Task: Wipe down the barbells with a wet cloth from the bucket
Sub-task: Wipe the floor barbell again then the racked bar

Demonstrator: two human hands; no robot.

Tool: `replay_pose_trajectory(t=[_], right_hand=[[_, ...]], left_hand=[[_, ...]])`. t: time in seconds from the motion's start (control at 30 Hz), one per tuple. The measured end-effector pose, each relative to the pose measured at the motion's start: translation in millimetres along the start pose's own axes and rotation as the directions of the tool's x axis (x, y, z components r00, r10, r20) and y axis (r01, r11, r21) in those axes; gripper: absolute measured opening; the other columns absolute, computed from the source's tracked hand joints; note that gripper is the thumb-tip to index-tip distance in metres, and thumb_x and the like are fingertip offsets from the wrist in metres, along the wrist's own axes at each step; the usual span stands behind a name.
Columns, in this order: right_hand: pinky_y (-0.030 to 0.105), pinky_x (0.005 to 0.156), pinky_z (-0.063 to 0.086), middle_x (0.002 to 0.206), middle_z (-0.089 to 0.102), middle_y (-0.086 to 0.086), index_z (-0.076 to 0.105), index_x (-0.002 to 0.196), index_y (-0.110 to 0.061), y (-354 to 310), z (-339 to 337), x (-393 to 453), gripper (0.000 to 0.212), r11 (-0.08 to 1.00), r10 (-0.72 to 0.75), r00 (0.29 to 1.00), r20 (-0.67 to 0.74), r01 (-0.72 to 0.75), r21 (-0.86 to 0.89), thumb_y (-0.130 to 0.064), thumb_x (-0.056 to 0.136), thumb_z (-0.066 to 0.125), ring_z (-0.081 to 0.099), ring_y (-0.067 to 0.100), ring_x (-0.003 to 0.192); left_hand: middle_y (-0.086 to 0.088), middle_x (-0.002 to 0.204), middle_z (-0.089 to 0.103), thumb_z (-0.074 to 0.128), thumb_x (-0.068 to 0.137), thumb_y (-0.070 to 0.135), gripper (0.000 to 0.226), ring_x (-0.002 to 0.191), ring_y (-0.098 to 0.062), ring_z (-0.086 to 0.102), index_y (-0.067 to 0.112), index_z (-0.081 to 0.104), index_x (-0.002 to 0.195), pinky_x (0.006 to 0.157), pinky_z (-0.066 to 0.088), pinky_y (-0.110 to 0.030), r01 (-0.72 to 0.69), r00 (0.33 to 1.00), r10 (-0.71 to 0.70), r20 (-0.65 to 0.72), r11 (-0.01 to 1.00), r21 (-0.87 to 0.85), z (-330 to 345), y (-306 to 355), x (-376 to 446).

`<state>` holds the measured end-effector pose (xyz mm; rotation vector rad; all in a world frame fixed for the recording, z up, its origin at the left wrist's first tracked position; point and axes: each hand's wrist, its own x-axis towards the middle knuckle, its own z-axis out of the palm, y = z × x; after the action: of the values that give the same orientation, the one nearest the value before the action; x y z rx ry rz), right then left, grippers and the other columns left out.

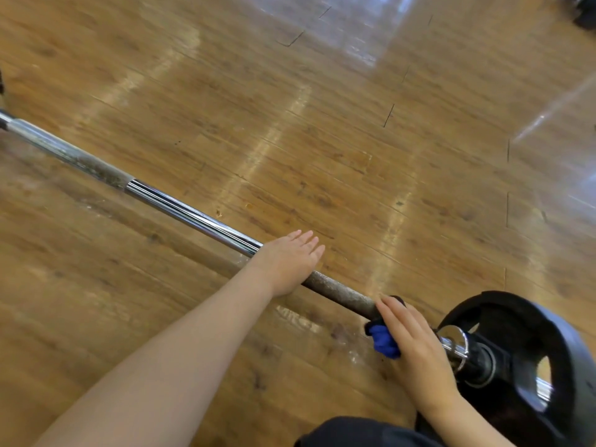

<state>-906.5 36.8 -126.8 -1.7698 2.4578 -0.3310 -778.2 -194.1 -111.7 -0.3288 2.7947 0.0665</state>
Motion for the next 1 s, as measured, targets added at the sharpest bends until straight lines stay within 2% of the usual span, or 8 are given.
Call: replay_pose_trajectory(t=[0.1, 0.17, 0.37, 0.47, 0.57, 0.73, 0.87, 1.0], right_hand=[[0.034, 0.104, 0.034, 0.123, 0.059, 0.005, 0.061, 0.121, -0.005, 4.6, -10.8, -8.5, 0.081, 0.997, 0.076, 0.997, -0.027, -0.077, -0.014, 0.014, 0.047, 0.086, 0.046, 0.023, 0.116], [0.044, 0.099, 0.039, 0.124, 0.056, -0.001, 0.061, 0.121, -0.006, -9.3, -13.7, -0.8, 0.080, 0.995, 0.094, 0.994, -0.056, -0.092, 0.032, 0.010, 0.047, 0.087, 0.053, 0.026, 0.115], [0.038, 0.103, 0.038, 0.127, 0.056, 0.019, 0.055, 0.122, 0.002, -71.9, 27.4, 63.9, 0.071, 0.979, -0.175, 0.980, -0.096, 0.184, 0.083, 0.011, 0.056, 0.081, 0.052, 0.034, 0.117], [0.045, 0.103, 0.036, 0.139, 0.047, 0.015, 0.049, 0.132, 0.000, -71.7, 29.1, 59.0, 0.076, 0.984, -0.176, 0.983, -0.049, 0.174, -0.039, -0.022, 0.066, 0.081, 0.040, 0.030, 0.127], [0.047, 0.103, 0.035, 0.140, 0.048, 0.012, 0.051, 0.132, -0.004, -78.0, 23.4, 52.6, 0.077, 0.994, -0.089, 0.993, -0.072, 0.084, -0.071, -0.059, 0.078, 0.053, 0.043, 0.027, 0.129], [0.038, 0.093, 0.046, 0.125, 0.059, 0.017, 0.057, 0.124, 0.001, -79.0, 27.3, 77.2, 0.075, 0.999, 0.031, 0.994, -0.102, -0.027, 0.040, -0.014, 0.056, 0.086, 0.061, 0.033, 0.108], [0.032, 0.080, 0.053, 0.108, 0.065, 0.010, 0.061, 0.112, -0.004, -53.3, 13.5, 58.6, 0.069, 0.999, 0.015, 0.997, -0.074, -0.012, 0.042, -0.007, 0.049, 0.088, 0.065, 0.026, 0.093], [0.030, 0.090, 0.046, 0.110, 0.064, 0.015, 0.061, 0.113, -0.001, -15.8, 0.2, 20.0, 0.071, 0.994, 0.106, 0.992, -0.072, -0.104, 0.024, -0.001, 0.047, 0.088, 0.063, 0.030, 0.100]], left_hand=[[-0.012, 0.159, 0.003, 0.028, 0.097, 0.001, 0.060, 0.147, -0.022, 0.002, 0.006, 0.001, 0.151, 0.117, 0.001, -0.032, 0.002, 1.000, -0.002, -0.009, 1.000, -0.007, 0.5, 0.1, -1.2], [-0.012, 0.159, 0.004, 0.029, 0.098, 0.001, 0.060, 0.147, -0.022, 0.002, 0.006, 0.002, 0.151, 0.117, 0.002, -0.032, 0.009, 1.000, -0.009, -0.015, 1.000, 0.000, 1.4, 0.8, -0.6], [-0.012, 0.159, 0.006, 0.026, 0.101, 0.012, 0.055, 0.147, -0.022, 0.002, 0.007, 0.005, 0.151, 0.118, 0.001, -0.031, 0.013, 1.000, -0.012, 0.009, 1.000, -0.004, -1.0, -0.4, 0.6], [-0.011, 0.159, 0.006, 0.025, 0.101, 0.014, 0.054, 0.147, -0.021, 0.002, 0.007, 0.005, 0.151, 0.118, 0.001, -0.031, 0.013, 1.000, -0.014, 0.008, 1.000, 0.008, -1.9, -1.0, 1.8], [-0.011, 0.159, 0.008, 0.025, 0.101, 0.013, 0.054, 0.147, -0.021, 0.004, 0.006, 0.005, 0.151, 0.117, 0.002, -0.031, 0.014, 1.000, -0.014, -0.011, 1.000, 0.020, -2.1, 0.0, 3.7], [-0.009, 0.159, 0.008, 0.033, 0.099, 0.014, 0.059, 0.147, -0.021, 0.004, 0.007, 0.004, 0.151, 0.117, 0.002, -0.031, 0.029, 1.000, -0.030, 0.007, 0.999, 0.046, -1.7, 0.0, 6.4], [-0.009, 0.159, 0.007, 0.033, 0.096, 0.006, 0.063, 0.147, -0.020, 0.004, 0.006, 0.002, 0.151, 0.117, 0.003, -0.031, 0.029, 0.999, -0.030, 0.022, 0.999, 0.039, -6.7, 0.4, 6.8], [-0.009, 0.159, 0.007, 0.033, 0.094, 0.002, 0.065, 0.147, -0.020, 0.003, 0.006, 0.001, 0.151, 0.117, 0.003, -0.031, 0.023, 1.000, -0.023, 0.017, 0.999, 0.036, -2.3, -0.4, 6.9]])
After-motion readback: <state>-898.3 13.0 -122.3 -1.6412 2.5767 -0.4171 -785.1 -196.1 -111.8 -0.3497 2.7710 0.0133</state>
